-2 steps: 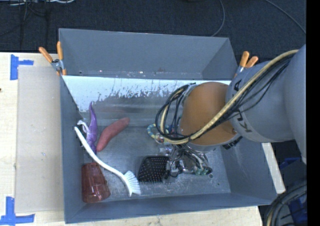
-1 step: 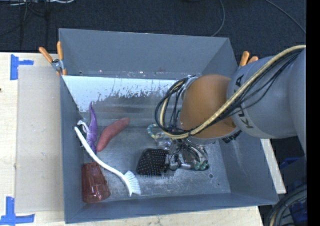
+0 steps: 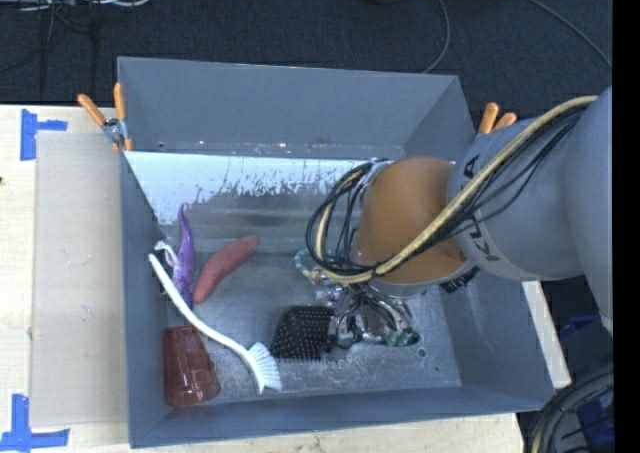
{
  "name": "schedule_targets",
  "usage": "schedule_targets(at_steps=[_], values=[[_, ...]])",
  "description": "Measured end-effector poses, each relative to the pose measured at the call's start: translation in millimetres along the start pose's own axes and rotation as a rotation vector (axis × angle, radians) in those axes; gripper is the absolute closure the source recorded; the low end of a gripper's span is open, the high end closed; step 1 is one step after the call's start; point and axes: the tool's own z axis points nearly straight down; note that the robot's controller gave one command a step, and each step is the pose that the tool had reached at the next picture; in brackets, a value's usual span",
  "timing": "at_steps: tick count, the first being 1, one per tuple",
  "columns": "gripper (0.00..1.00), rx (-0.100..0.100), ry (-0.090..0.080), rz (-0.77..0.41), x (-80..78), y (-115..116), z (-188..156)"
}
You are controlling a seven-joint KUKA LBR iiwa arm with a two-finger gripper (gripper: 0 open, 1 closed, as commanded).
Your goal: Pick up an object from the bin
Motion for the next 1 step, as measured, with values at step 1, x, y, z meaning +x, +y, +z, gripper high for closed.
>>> schedule_targets(at_steps=[1], values=[[1.00,0.000,-0.015,0.018,2.0,-24.3,-4.4]])
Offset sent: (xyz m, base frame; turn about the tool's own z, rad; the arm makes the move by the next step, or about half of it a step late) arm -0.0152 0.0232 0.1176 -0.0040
